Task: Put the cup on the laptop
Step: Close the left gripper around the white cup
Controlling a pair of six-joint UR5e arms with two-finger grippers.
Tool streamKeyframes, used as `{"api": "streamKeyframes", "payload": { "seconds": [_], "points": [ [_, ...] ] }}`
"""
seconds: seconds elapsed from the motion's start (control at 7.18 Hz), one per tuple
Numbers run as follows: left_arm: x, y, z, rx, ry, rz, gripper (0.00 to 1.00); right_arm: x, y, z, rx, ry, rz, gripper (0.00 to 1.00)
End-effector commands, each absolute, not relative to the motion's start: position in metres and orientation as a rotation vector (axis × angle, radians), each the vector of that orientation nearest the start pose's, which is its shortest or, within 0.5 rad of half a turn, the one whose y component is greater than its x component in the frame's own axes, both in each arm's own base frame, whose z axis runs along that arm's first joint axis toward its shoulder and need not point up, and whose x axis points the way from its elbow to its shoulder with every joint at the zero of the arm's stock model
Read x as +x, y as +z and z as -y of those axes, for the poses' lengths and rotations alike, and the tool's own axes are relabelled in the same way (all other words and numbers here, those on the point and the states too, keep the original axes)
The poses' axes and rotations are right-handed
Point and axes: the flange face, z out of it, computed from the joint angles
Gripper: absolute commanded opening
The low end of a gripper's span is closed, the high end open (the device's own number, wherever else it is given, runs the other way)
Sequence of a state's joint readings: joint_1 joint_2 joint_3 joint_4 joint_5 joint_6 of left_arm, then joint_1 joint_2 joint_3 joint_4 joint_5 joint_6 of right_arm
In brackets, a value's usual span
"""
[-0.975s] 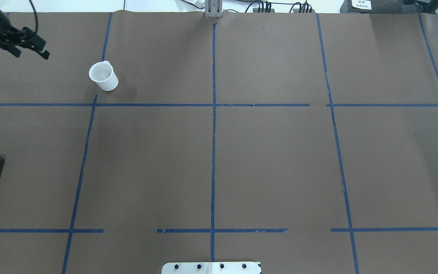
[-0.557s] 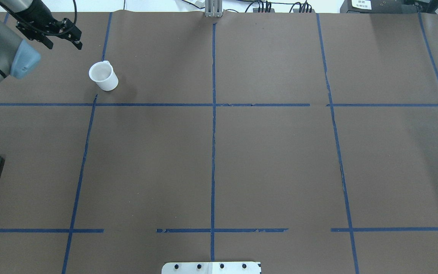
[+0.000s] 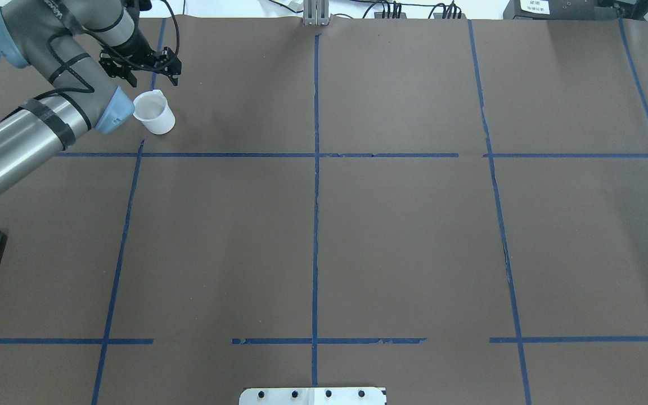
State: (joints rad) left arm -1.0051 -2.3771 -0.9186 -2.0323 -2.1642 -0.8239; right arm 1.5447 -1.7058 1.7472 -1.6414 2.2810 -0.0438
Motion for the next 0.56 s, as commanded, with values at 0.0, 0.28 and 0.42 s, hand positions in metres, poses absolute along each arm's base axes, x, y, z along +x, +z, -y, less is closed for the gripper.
{"api": "streamKeyframes", "payload": {
  "seconds": [0.0,0.28,0.42],
  "points": [
    [0.3932,0.4291,0.7312,0.052,-0.061,-0.798,0.86,0.0571,0.6458,0.4338,-0.022,-0.056,0.710,1.00],
    [0.3989,0.4321,0.7288,0.032,-0.060,-0.799,0.20,0.0571,0.6458,0.4338,-0.021,-0.057,0.711,1.00],
    [0.3985,0.4275,0.7281,-0.006,-0.053,-0.829,0.00,0.0571,0.6458,0.4338,-0.022,-0.056,0.710,1.00]
  ]
}}
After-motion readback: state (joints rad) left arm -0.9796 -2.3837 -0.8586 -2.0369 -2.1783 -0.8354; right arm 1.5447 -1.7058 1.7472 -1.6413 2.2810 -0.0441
